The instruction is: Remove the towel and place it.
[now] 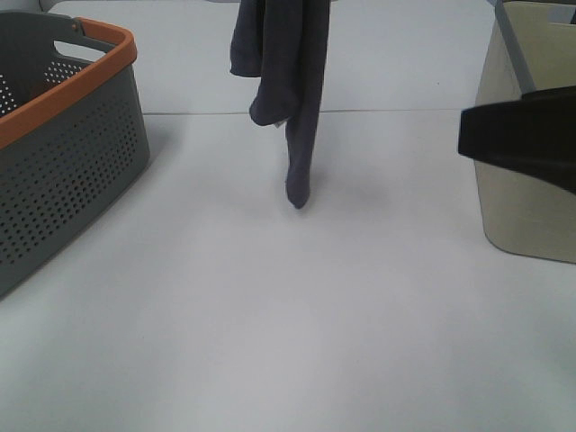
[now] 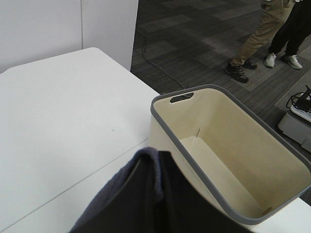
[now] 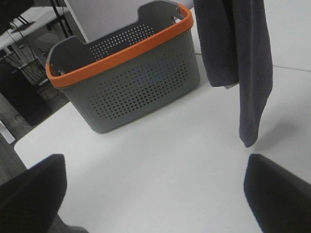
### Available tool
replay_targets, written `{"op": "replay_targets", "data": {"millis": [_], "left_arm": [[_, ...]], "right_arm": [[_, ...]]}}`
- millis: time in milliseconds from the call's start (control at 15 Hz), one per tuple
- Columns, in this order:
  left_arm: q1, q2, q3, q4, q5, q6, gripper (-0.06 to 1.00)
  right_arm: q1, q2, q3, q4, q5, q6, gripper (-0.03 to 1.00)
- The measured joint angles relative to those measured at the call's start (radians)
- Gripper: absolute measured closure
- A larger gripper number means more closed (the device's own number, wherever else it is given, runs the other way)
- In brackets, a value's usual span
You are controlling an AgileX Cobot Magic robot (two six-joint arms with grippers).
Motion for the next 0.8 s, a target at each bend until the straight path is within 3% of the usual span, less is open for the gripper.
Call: {"op": "replay_targets", "data": {"millis": [333, 400, 467, 600, 800], "left_arm": [[0.0, 0.0, 0.0, -0.011, 0.0, 0.007, 0.94], [0.0, 0.001, 0.0, -0.017, 0.0, 0.011, 0.94], [0.0, 0.002, 0.0, -0.019, 0.0, 0.015, 0.94], [0.0, 0.005, 0.0, -0.019, 0.0, 0.018, 0.94], [0.0, 0.009, 0.0, -0.02, 0.0, 0.018, 0.94]], "right_arm": [[0.0, 0.204, 0.0, 0.285, 0.024, -0.306, 0.01], [0.0, 0.283, 0.0, 0.399, 0.061, -0.496, 0.01], [0.0, 0.334, 0.0, 0.448, 0.097, -0.611, 0.01], [0.0, 0.444, -0.012, 0.472, 0.169, -0.784, 0.02], [0.0, 0.619, -0.115, 0.481, 0.267, -0.848, 0.03]]}}
